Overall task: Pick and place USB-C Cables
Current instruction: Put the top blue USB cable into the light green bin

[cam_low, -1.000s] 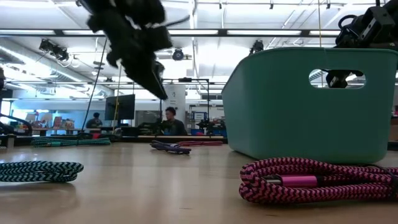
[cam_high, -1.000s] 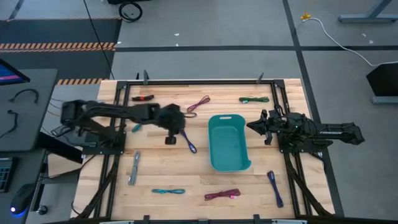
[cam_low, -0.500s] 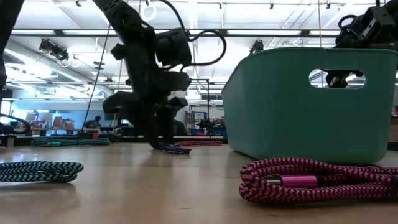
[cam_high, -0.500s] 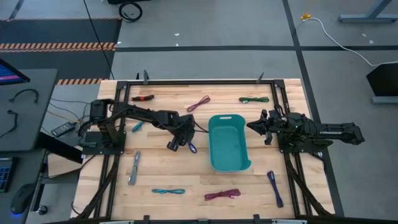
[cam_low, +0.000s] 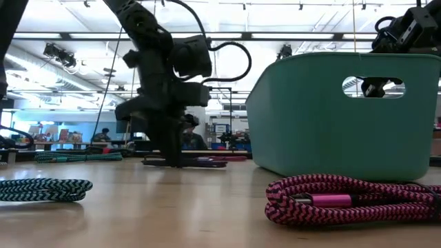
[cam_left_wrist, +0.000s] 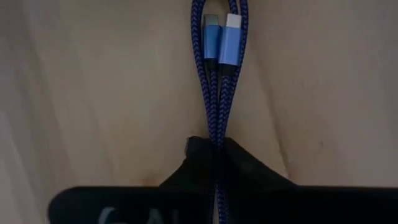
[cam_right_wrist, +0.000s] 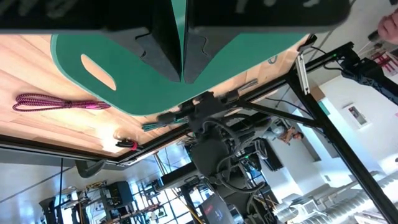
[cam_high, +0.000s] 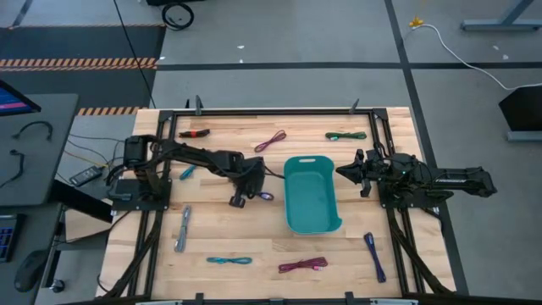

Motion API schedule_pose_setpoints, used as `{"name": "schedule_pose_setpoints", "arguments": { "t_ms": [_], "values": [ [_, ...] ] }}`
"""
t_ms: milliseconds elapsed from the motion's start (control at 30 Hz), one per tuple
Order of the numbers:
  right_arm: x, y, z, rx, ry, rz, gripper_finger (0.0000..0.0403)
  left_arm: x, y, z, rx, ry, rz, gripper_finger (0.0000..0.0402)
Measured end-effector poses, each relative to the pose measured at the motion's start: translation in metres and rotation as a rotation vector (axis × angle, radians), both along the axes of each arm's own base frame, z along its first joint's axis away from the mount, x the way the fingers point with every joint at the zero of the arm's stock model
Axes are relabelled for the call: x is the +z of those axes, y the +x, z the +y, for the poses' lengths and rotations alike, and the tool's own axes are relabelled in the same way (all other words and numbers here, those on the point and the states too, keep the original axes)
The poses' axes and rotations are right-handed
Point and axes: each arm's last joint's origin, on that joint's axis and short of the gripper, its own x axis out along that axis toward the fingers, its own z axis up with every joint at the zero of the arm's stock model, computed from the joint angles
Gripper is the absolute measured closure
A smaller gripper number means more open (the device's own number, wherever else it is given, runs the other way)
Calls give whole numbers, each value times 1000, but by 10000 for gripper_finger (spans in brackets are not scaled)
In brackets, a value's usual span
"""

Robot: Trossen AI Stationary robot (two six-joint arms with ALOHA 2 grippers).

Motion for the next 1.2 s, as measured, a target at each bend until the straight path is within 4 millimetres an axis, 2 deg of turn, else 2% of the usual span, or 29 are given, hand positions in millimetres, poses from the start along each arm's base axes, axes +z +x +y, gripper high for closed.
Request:
{"name": "schedule_pose_setpoints", "arguments": {
  "t_ms": [100, 267, 433, 567, 667, 800, 933, 1067, 1200],
  "values": [
    [0, 0, 0, 0, 0, 0, 380, 22, -2, -1, 135, -54, 40, 384],
    [0, 0, 0, 0, 0, 0, 380, 83, 1, -6, 291, -179, 8, 384],
    [0, 0, 0, 0, 0, 0, 380, 158, 27, -7, 394, -323, -332, 384],
    [0, 0, 0, 0, 0, 0, 380, 192, 58, -3, 392, -399, -641, 384],
    [1, 0, 0, -2, -1, -9, 380, 189, 81, 0, 405, -444, -763, 384],
    [2, 0, 0, -5, -2, -19, 380, 166, 104, 1, 410, -440, -786, 384],
    [2, 0, 0, -8, -2, -22, 380, 133, 117, -4, 367, -370, -702, 383],
    [2, 0, 0, -8, -2, -23, 380, 103, 122, -10, 331, -279, -590, 372],
    [2, 0, 0, -8, -2, -23, 380, 76, 124, -11, 368, -227, -475, 372]
  ]
}}
